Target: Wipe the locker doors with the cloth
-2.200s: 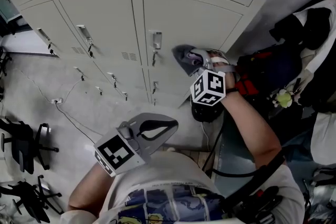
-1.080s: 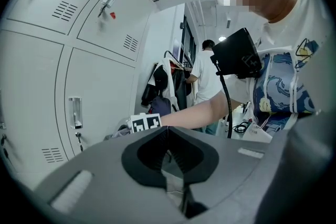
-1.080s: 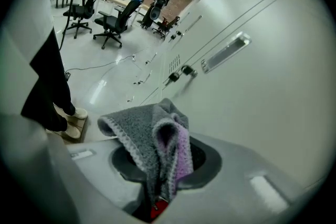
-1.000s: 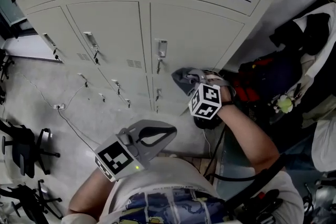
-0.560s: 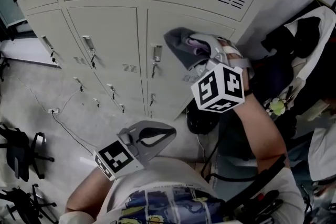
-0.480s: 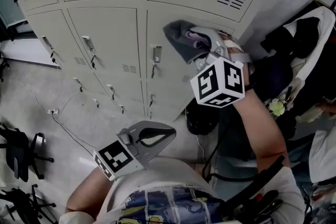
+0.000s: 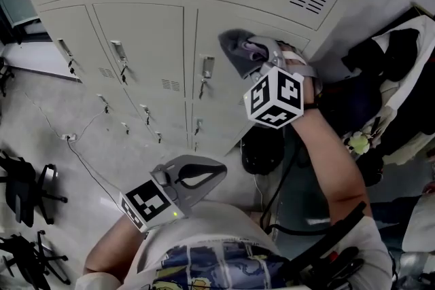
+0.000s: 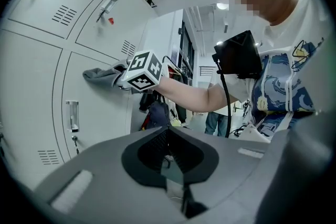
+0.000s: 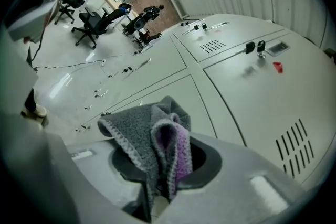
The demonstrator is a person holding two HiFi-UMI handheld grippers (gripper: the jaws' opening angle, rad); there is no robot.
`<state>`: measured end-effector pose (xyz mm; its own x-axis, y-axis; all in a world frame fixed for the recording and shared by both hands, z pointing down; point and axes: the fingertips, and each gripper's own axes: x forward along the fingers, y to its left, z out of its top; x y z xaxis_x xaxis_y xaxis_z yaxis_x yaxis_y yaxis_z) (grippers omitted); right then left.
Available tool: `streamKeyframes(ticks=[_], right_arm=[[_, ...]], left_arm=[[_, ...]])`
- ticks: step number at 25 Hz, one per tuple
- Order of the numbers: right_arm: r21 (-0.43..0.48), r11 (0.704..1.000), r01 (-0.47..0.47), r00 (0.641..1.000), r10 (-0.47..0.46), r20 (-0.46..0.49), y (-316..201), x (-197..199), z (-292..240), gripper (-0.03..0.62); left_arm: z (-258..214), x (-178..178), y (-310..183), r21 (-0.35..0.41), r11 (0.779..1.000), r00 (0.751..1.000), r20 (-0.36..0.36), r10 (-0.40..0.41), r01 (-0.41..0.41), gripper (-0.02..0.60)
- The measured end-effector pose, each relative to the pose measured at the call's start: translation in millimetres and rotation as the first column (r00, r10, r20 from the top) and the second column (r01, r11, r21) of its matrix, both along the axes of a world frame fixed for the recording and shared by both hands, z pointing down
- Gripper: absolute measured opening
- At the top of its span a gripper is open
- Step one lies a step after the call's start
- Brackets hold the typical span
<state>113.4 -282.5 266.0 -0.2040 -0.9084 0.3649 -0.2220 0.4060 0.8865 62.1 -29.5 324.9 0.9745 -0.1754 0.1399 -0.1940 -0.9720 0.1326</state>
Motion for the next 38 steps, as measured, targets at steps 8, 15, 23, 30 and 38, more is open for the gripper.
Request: streamKeyframes(ticks=[8, 15, 23, 30, 38], right_arm=[[-0.078, 0.997, 0.003, 0.999, -0.006, -0.034, -1, -2, 54, 0.087], [-0.147, 0.989, 0.012, 0.999, -0.019, -0.05, -2, -7, 106, 0.087], [-0.225, 0.974, 0.007, 0.999, -0.019, -0.05, -4, -10, 165, 0.087], [-0.308, 0.951, -0.008, 0.998, -0.013, -0.066, -4, -9, 227, 0.087], [-0.395, 0.918, -0.035, 0.997, 0.003, -0.082, -4, -8, 295, 0.087]], left_arm=[[1, 1, -5, -0.011, 1.0, 1.0, 0.003, -0.01, 0.011, 0.008], [7, -2, -7, -0.026, 1.0, 0.999, 0.03, -0.016, 0.017, 0.006], [11, -9, -12, -0.038, 0.998, 0.998, 0.031, -0.05, 0.051, 0.006], [14, -18, -13, -0.048, 0.996, 0.996, 0.055, -0.068, 0.071, 0.006], [18, -26, -13, -0.063, 0.994, 0.994, 0.069, -0.083, 0.087, 0.006]])
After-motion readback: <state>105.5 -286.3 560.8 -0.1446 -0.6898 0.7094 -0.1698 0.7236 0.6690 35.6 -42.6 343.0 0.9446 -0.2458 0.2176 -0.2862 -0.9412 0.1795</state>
